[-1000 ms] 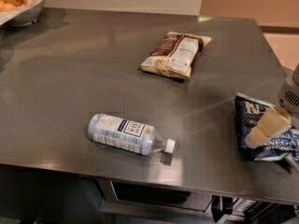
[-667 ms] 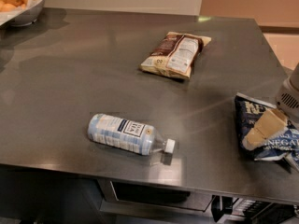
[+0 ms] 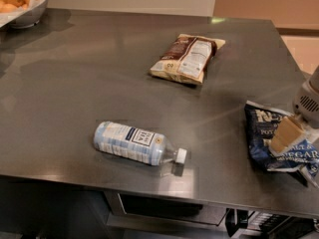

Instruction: Move blue chip bag near brown chip bag

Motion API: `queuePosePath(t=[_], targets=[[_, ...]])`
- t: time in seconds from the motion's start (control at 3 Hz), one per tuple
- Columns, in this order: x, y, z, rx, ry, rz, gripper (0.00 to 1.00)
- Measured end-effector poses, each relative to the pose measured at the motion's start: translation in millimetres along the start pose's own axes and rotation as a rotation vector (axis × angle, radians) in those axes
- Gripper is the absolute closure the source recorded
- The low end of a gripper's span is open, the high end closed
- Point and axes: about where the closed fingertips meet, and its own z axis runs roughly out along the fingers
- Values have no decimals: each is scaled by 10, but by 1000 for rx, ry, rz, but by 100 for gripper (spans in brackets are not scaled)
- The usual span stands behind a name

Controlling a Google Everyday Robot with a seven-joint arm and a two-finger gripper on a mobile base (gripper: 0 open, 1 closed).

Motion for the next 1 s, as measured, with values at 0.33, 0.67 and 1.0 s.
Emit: queuePosePath(t=[0.33,0.67,1.0], targets=[[-62,2,-74,-16,-10,-14,64],[-197,-89,-210,-18,-32,-34,88],[-432,-276,-332,-1,-68,-72,100]])
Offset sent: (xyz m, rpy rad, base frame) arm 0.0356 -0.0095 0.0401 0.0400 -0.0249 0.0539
